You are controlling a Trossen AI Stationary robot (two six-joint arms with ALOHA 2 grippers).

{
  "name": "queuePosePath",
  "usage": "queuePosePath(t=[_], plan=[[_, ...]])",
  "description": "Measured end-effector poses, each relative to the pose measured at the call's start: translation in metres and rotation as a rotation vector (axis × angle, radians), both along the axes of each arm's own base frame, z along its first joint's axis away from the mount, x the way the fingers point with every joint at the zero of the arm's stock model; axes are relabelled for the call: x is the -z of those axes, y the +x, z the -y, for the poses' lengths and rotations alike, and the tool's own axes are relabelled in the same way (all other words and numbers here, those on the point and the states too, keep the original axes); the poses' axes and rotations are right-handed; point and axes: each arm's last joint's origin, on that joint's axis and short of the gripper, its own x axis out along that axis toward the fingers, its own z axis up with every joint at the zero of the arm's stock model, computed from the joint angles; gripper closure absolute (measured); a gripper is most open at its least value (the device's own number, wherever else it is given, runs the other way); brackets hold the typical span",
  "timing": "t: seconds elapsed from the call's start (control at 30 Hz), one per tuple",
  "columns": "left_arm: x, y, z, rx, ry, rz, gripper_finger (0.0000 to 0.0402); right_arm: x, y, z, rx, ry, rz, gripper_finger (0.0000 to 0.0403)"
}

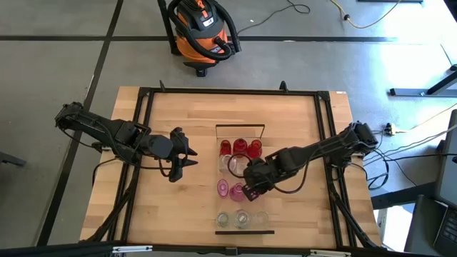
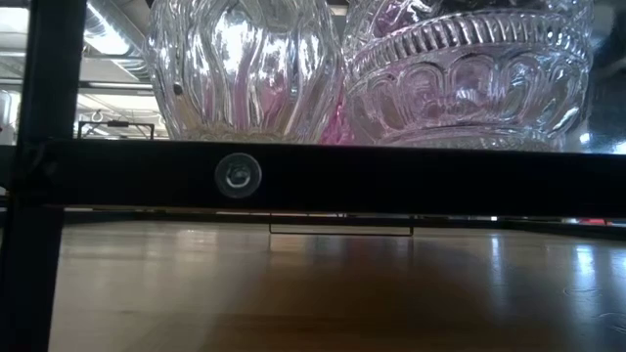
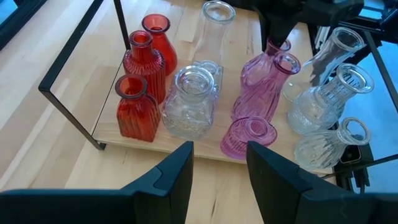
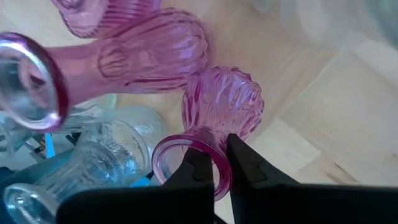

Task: Sort vases onto shelf
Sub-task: Put the light violet vase on the shelf aligned with the other light violet vases

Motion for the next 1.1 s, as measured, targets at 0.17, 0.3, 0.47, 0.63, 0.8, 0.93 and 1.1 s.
queuePosePath(t=[0.17,0.3,0.47,0.63,0.8,0.93,1.1], plan=[[0.0001,0.0001,0.0,0.0,0.0,0.0,0.0259,0.0018,0.0007,0.0004,-0.011,0.017,-0.016,0.0389],[0.0001,0.0001,0.0,0.0,0.0,0.0,0.0259,0.0024,0.0008,0.0002,-0.013,0.018,-0.02,0.0379],[0.0001,0.0001,0.0,0.0,0.001,0.0,0.0259,0.0024,0.0007,0.0,-0.017,0.022,-0.021,0.0376],[0.0001,0.0001,0.0,0.0,0.001,0.0,0.0259,0.0023,0.0008,0.0,-0.029,0.019,-0.016,0.0375],[0.0001,0.0001,0.0,0.0,0.001,0.0,0.0259,0.0023,0.001,0.0,-0.028,0.012,-0.012,0.0374],[0.0001,0.0,0.0002,0.001,0.001,0.0,0.0259,0.0021,0.0017,-0.0002,-0.028,0.015,-0.004,0.0374],[0.0002,0.0,0.0002,0.001,0.001,-0.001,0.0259,0.0018,0.0023,-0.0006,-0.028,0.017,0.004,0.0374]])
